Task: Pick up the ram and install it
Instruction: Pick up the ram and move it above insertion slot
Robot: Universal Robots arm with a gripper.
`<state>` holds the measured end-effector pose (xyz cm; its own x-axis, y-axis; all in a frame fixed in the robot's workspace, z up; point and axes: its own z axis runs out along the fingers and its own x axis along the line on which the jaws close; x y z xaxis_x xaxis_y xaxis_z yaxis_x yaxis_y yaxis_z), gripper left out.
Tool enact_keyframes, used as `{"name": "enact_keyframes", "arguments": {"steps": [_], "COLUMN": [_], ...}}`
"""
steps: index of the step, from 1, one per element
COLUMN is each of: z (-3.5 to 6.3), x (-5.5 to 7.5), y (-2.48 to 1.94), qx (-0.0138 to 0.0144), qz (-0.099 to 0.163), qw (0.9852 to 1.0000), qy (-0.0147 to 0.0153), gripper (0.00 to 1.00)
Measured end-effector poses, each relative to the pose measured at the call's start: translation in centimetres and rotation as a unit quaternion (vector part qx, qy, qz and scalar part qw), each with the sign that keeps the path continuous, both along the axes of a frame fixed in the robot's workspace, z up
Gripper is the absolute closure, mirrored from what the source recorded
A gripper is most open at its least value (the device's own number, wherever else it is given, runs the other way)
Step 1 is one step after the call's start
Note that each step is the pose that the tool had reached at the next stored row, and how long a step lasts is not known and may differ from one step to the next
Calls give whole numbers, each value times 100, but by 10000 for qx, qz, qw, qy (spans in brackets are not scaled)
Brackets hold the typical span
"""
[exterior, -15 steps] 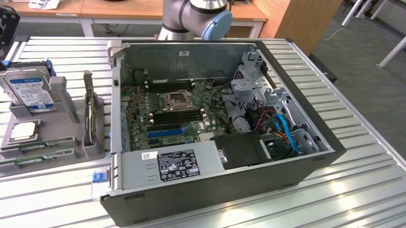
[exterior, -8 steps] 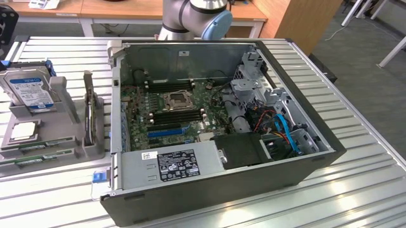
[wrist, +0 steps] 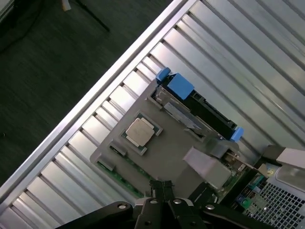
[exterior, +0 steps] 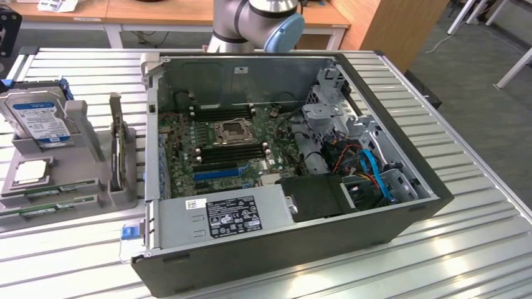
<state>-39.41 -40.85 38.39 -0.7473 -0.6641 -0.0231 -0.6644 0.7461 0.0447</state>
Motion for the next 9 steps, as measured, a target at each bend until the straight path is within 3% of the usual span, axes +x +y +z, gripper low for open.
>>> {"name": "enact_keyframes", "arguments": {"steps": [4,9], "z": [0,0], "x": [0,0], "y": [0,0], "qx": [0,0], "qz": [316,696], "qw": [9995,9976], "qy": [0,0], "gripper": [90,90]}}
